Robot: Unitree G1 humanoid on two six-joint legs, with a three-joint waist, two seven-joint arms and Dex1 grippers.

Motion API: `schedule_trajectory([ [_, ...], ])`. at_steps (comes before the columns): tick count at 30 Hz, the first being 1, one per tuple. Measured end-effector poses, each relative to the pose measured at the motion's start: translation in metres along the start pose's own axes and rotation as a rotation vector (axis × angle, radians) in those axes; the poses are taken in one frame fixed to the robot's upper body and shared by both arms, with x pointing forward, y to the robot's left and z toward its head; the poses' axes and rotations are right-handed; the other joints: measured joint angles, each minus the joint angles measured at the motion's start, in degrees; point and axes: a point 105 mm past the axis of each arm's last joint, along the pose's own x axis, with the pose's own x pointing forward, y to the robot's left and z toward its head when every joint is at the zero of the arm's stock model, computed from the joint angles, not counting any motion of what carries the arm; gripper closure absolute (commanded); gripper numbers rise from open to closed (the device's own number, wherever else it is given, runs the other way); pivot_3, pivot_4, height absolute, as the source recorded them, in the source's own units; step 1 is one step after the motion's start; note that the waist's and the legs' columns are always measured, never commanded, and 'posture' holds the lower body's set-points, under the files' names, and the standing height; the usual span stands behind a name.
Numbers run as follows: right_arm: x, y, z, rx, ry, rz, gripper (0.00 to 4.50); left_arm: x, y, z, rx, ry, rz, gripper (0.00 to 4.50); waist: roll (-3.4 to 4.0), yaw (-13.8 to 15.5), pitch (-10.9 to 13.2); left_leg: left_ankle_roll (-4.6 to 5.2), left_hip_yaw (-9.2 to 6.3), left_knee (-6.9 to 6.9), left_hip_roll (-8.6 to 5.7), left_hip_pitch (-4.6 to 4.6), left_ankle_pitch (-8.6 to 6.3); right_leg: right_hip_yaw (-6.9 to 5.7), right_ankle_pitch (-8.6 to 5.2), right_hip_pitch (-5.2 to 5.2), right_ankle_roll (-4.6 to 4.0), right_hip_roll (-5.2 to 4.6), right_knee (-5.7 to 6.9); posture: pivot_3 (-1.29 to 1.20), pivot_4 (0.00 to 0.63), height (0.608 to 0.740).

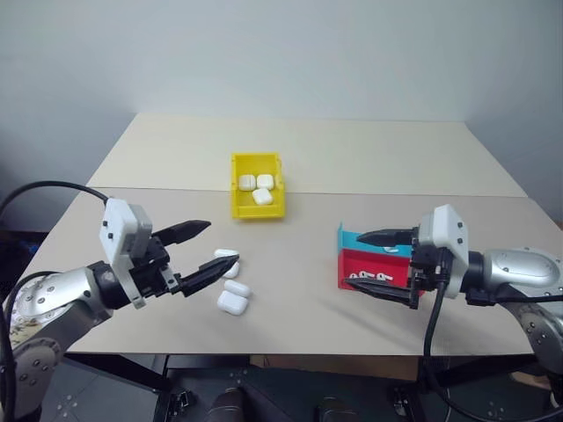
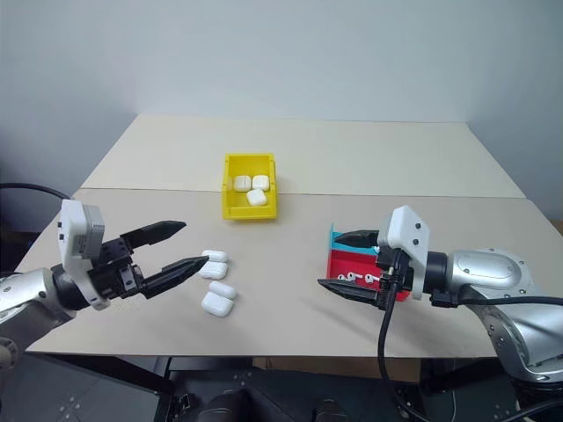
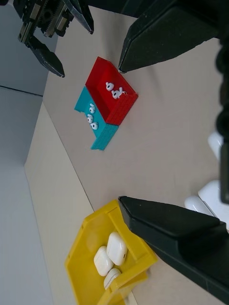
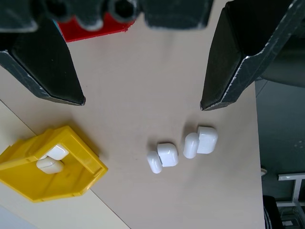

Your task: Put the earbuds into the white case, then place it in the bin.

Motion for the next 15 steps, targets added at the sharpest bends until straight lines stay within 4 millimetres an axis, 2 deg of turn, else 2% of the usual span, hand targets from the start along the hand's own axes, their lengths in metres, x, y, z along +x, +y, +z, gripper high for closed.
schedule_trajectory([
  [10,0.003,-0.0019,-0.002,0.003,-0.007,-0.026,0.01,-0.0021,0.004,-0.0021,0.021,0.062,0.011,0.0,0.0,-0.02,0.0,0.0,0.0,-0.01,0.0,0.0,0.0,0.0,0.0,-0.01,0.0,0.0,0.0,0.0,0.15,0.74],
  [15,0.0041,-0.0033,-0.0027,0.002,-0.003,-0.027,0.01,0.002,0.0099,-0.0088,0.083,0.167,0.058,0.0,-0.01,0.01,0.0,0.0,0.0,0.0,0.0,0.0,0.0,0.0,0.0,0.0,0.0,0.01,0.0,0.0,0.15,0.74],
])
